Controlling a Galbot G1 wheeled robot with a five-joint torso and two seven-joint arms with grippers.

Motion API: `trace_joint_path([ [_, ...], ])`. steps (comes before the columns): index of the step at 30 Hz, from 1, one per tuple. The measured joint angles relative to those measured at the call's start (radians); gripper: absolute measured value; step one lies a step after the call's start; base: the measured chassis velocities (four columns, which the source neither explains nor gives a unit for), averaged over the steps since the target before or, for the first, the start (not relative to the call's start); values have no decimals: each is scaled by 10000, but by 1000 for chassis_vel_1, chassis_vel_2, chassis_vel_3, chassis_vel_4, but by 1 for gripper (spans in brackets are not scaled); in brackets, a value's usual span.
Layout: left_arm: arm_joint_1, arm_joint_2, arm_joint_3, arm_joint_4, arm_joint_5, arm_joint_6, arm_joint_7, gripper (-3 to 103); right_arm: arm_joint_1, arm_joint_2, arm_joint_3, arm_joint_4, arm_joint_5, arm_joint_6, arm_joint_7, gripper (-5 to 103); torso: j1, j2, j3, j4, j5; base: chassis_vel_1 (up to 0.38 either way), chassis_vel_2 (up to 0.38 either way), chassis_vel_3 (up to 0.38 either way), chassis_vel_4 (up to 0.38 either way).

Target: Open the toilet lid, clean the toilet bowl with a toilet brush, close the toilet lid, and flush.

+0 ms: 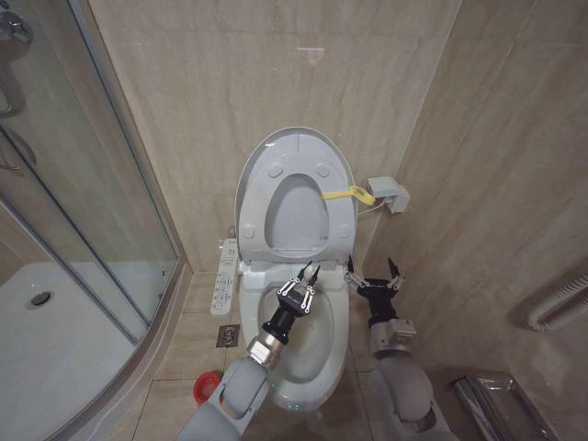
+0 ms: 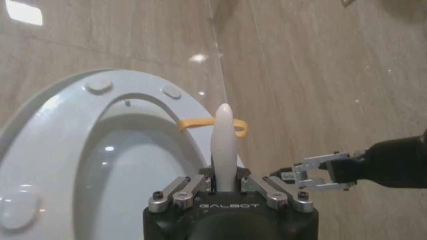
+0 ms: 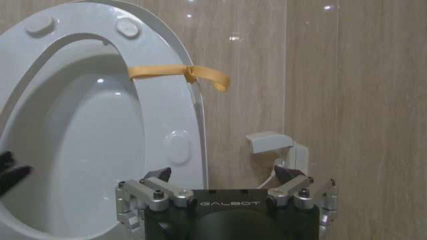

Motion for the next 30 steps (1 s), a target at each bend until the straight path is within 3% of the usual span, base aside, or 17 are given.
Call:
trace_joint_path([
  [16, 1265, 106, -412, -916, 26, 52, -250, 19, 0, 0, 0, 0, 0, 0, 0, 100, 0, 0, 0, -2, -1, 0, 0, 0, 0],
  [25, 3866, 192, -2091, -2714, 1233, -138, -1020, 19, 0, 0, 0, 0, 0, 0, 0, 100, 0, 1, -1, -1, -1, 0, 0, 0, 0],
  [29, 5528, 70, -3513, -3290, 1828, -729, -1508, 19, 0, 0, 0, 0, 0, 0, 0, 100, -1, 1, -1, 2, 0, 0, 0, 0, 0],
  [30, 5528, 70, -3513, -3290, 1828, -729, -1508, 19, 0, 0, 0, 0, 0, 0, 0, 100, -1, 1, -1, 2, 0, 0, 0, 0, 0],
])
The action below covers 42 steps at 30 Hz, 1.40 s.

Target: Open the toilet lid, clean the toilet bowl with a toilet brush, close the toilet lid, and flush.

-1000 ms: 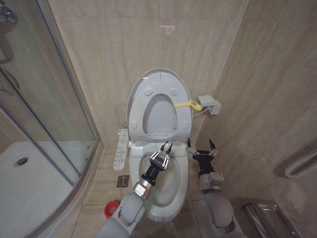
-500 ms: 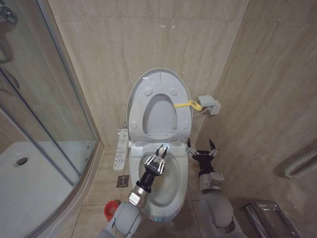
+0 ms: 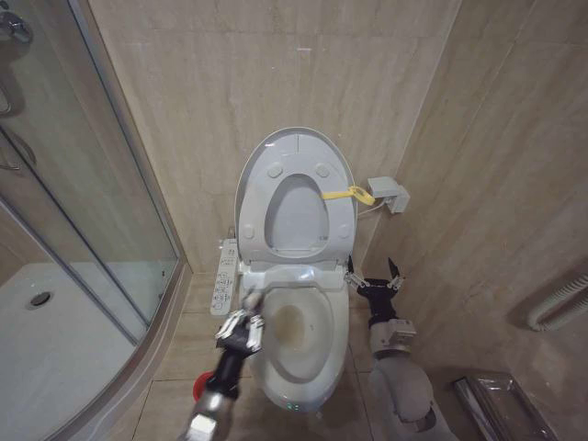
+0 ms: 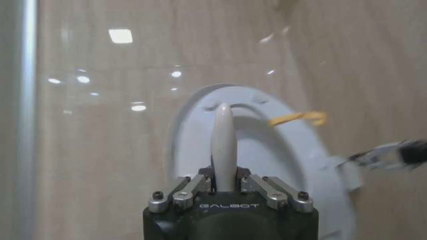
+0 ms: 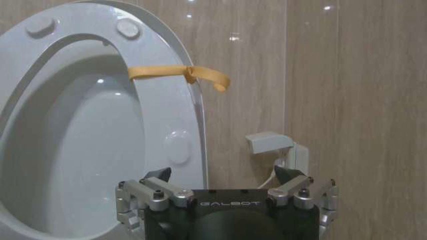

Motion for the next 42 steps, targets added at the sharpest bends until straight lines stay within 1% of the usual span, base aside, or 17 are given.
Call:
trace_joint_path([
  [3, 927, -135, -783, -450, 234, -338, -302, 19, 0, 0, 0, 0, 0, 0, 0, 100, 0, 0, 0, -2, 0, 0, 0, 0, 0],
  [8, 1374, -350, -1286, -566, 377, -614, -594, 19, 0, 0, 0, 0, 0, 0, 0, 100, 0, 0, 0, -3, 0, 0, 0, 0, 0],
  [10, 1428, -507, -1527, -215, 424, -861, -916, 19, 0, 0, 0, 0, 0, 0, 0, 100, 0, 0, 0, -4, 1, 0, 0, 0, 0],
  [11, 1375, -588, -1610, 205, 415, -1030, -1183, 19, 0, -1, 0, 0, 0, 0, 0, 100, 0, 0, 1, -4, 1, 0, 0, 0, 0],
  [12, 1375, -588, -1610, 205, 415, -1030, -1183, 19, 0, -1, 0, 0, 0, 0, 0, 100, 0, 0, 1, -4, 1, 0, 0, 0, 0],
  [14, 960, -742, -1726, 1369, 378, -1679, -1715, 19, 0, 1, -1, 0, 0, 0, 0, 100, 0, 0, 1, -4, 0, 0, 0, 0, 0],
  [15, 960, -742, -1726, 1369, 378, -1679, -1715, 19, 0, 1, -1, 0, 0, 0, 0, 100, 0, 0, 1, -4, 0, 0, 0, 0, 0],
  [18, 243, -895, -1792, 3110, 208, -2491, -2161, 19, 0, 0, 3, 0, 0, 0, 2, 100, 1, -1, 2, -3, -1, 0, 0, 0, 0],
  [19, 243, -895, -1792, 3110, 208, -2491, -2161, 19, 0, 0, 3, 0, 0, 0, 2, 100, 1, -1, 2, -3, -1, 0, 0, 0, 0],
  [22, -517, -905, -1693, 4612, -226, -2969, -2224, 19, 0, -1, 0, 0, 0, 0, 0, 100, 2, -1, 2, -3, -1, 0, 0, 0, 0],
  [23, -784, -868, -1596, 5064, -475, -3011, -2194, 19, 0, 0, 0, 0, 0, 0, 0, 100, 2, -1, 2, -3, -2, 0, 0, 0, 0],
  [24, -784, -868, -1596, 5064, -475, -3011, -2194, 19, 0, 0, 0, 0, 0, 0, 0, 100, 2, -1, 2, -3, -2, 0, 0, 0, 0],
  [26, -1247, -760, -1341, 5713, -1148, -3024, -2022, 19, 0, 0, 0, 0, 0, 0, 0, 100, 1, -1, 1, -3, 1, 0, 0, 0, 0],
  [28, -1687, -713, -1170, 6321, -1510, -3030, -1921, 19, 0, 0, 0, 0, 0, 0, 0, 100, 2, -1, 2, -3, -1, 0, 0, 0, 0],
  [29, -1687, -713, -1170, 6321, -1510, -3030, -1921, 19, 0, 0, 0, 0, 0, 0, 0, 100, 2, -1, 2, -3, -1, 0, 0, 0, 0],
  [36, -2849, -565, -673, 8183, -2017, -3029, -1738, 19, 0, 0, 0, 0, 0, 0, 0, 100, 2, -1, 2, -3, 1, 0, 0, 0, 0],
  [42, -3462, -556, -268, 8971, -2444, -3015, -1595, 19, 0, 0, 0, 0, 0, 0, 0, 100, 2, -1, 2, -3, 1, 0, 0, 0, 0],
])
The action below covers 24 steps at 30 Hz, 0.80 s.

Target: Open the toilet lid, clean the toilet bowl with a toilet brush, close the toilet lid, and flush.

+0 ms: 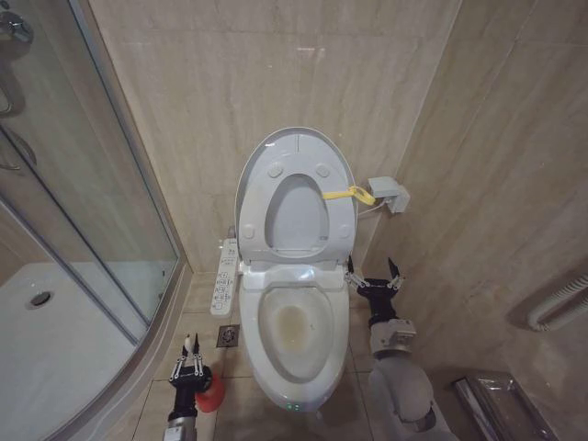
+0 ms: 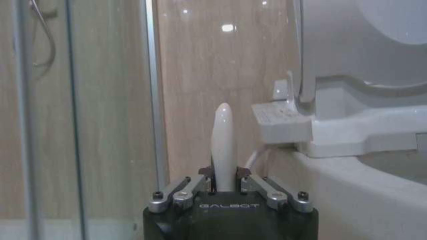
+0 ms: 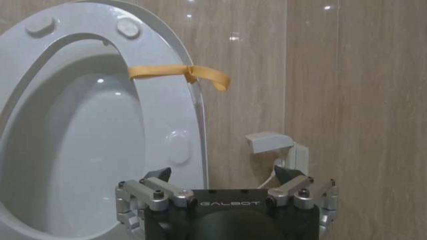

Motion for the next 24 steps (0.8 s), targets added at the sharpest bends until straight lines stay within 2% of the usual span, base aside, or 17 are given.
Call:
trace_joint_path([
  [15, -624, 101, 483, 1595, -49, 33, 50, 19, 0, 0, 0, 0, 0, 0, 0, 100, 0, 0, 0, 3, -2, 0, 0, 0, 0],
  [24, -1080, 114, 626, 2511, -360, 39, 419, 19, 0, 1, 0, 0, 0, 0, 0, 100, -1, 0, -1, 0, 0, 0, 0, 0, 0],
])
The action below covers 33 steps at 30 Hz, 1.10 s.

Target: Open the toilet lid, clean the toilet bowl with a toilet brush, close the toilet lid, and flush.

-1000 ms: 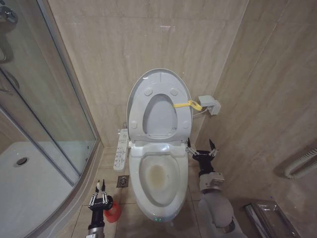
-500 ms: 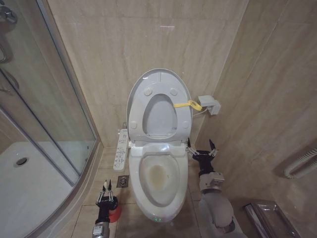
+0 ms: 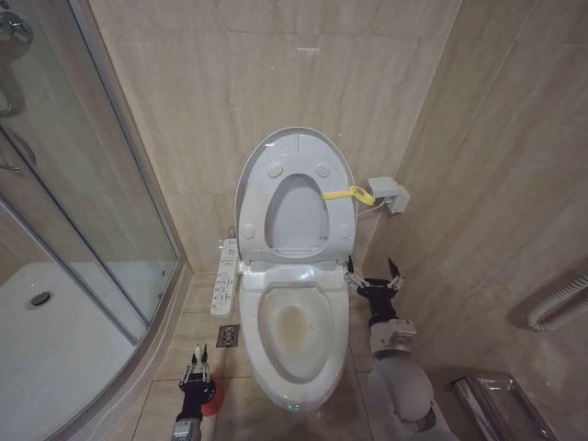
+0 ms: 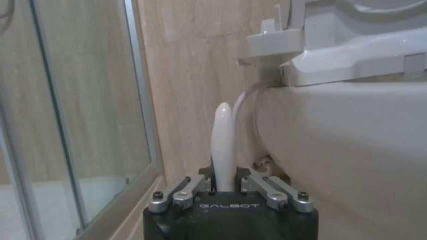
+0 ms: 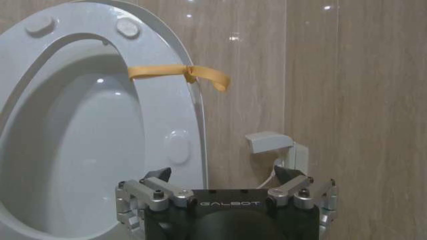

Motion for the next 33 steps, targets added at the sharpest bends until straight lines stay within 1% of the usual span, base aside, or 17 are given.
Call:
trace_joint_path([
  [4, -107, 30, -5, 176, 15, 3, 34, 19, 0, -1, 0, -1, 0, 0, 0, 100, 0, 0, 0, 0, 1, 0, 0, 0, 0],
  [8, -125, 38, -10, 296, 225, 9, -39, 19, 0, -1, 0, 0, 0, 0, 0, 100, 0, 0, 0, 0, 0, 0, 0, 0, 0],
  [9, -101, 38, -17, 295, 328, 11, -79, 16, 0, 0, 0, 0, 0, 0, 0, 100, 0, 0, 0, 0, 0, 0, 0, 0, 0],
  [15, 130, 4, -48, 44, 505, 17, -184, 16, 0, 0, 0, 0, 0, 0, 0, 100, 0, 0, 0, 0, 1, 0, 0, 0, 0],
  [16, 216, -2, -64, -58, 578, 18, -214, 42, 0, -1, 0, 0, 0, 0, 0, 100, 0, 0, 0, 0, 0, 0, 0, 0, 0],
  [18, 284, -4, -96, -141, 679, 19, -252, 42, 0, -1, 0, -1, 0, 0, 0, 100, 0, 0, 0, 0, 0, 0, 0, 0, 0],
  [21, 593, -11, -359, -564, 1163, 21, -417, 42, 0, -1, 0, -1, 0, 0, 0, 100, 0, 0, 0, 0, 1, 0, 0, 0, 0],
  [23, 701, -8, -434, -719, 1252, 21, -451, 42, 0, -1, 0, 0, 0, 0, 0, 100, 0, 0, 0, 0, 0, 0, 0, 0, 0],
  [24, 814, 0, -500, -877, 1322, 22, -466, 69, 0, -1, 0, 0, 0, 0, 0, 100, 0, 0, 0, 0, 1, 0, 0, 0, 0],
  [30, 1469, 16, -914, -1734, 1596, 26, -522, 69, 0, -1, 0, 0, 0, 0, 0, 100, -1, 0, 0, 2, 0, 0, 0, 0, 0],
  [31, 1622, 17, -1008, -1981, 1611, 28, -523, 95, 0, -1, 0, 0, 0, 0, 0, 100, -1, 0, 0, 1, 0, 0, 0, 0, 0],
  [32, 1784, 17, -1103, -2266, 1627, 30, -523, 95, 0, -1, 0, 0, 0, 0, 0, 100, -1, 0, -1, 0, 1, 0, 0, 0, 0],
  [33, 1784, 17, -1103, -2266, 1627, 30, -523, 95, 0, -1, 0, 0, 0, 0, 0, 100, -1, 0, -1, 0, 1, 0, 0, 0, 0],
])
